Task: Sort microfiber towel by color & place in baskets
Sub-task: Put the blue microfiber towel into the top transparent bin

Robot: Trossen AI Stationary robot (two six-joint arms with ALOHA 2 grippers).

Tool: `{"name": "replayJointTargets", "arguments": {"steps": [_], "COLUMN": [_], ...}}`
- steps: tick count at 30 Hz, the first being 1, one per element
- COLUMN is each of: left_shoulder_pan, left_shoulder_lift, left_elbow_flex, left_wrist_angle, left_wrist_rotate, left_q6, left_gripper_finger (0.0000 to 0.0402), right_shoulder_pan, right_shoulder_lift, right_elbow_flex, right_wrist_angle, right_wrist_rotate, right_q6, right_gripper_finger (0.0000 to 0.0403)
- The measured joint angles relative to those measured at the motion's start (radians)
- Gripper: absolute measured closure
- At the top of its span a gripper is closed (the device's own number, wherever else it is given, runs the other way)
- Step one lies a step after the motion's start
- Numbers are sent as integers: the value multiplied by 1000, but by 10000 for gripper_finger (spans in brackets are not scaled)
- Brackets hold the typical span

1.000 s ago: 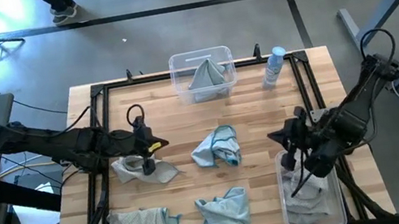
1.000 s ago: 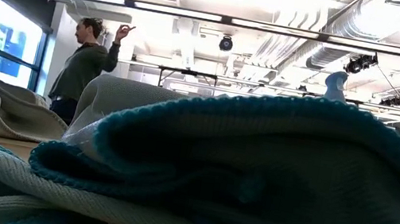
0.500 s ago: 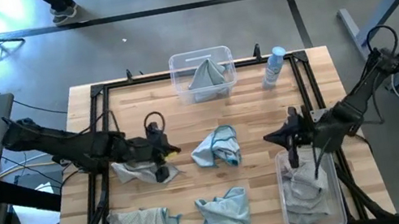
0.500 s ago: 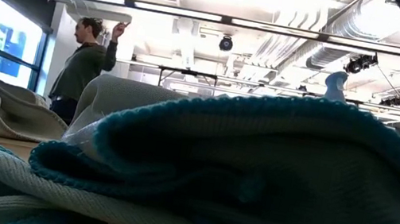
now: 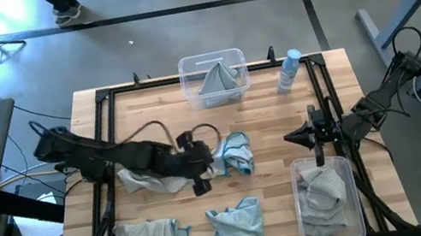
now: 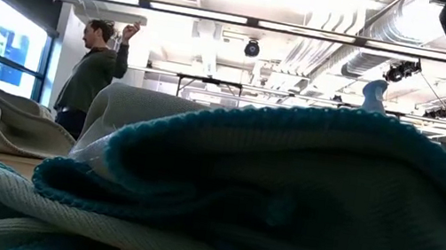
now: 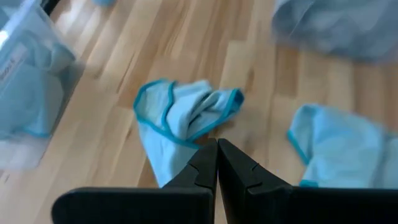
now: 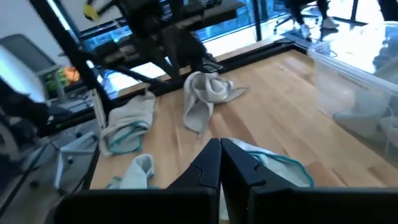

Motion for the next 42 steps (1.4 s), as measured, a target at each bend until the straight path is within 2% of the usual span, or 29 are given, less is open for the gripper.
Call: {"name": "replayJointTargets", "arguments": {"steps": [4,13,23,29,35,37,39,40,42], "left_shoulder_pan": [13,69,100,97,106,110,109,109,111], "left_shoulder_lift": [109,284,434,512,566,567,559,555,539], "left_elbow_flex": [79,113,114,114,119,119,122,126,135], "left_wrist_angle": [-58,-62,-35,-35,-42,-50,-61,-76,-116], "left_wrist_rotate": [36,206,217,193,217,226,224,221,212], "left_q6": [-68,-205,-194,-192,-212,-260,-308,-313,-313], "left_gripper_finger": [401,391,304,289,295,315,352,374,392], "right_shoulder_pan": [0,0,0,0,0,1,3,3,3], "right_shoulder_lift": [-3,-3,-4,-4,-4,-4,-4,-4,-4], "right_elbow_flex": [0,0,0,0,0,0,0,0,0], "right_wrist_angle": [-1,-50,-114,-137,-152,-151,-151,-151,-151], "right_wrist_rotate": [-45,-172,-262,-324,-334,-334,-334,-334,-334], "right_q6": [-38,-37,-44,-44,-44,-44,-44,-46,-61], "right_gripper_finger": [403,403,403,403,403,403,403,403,403]}}
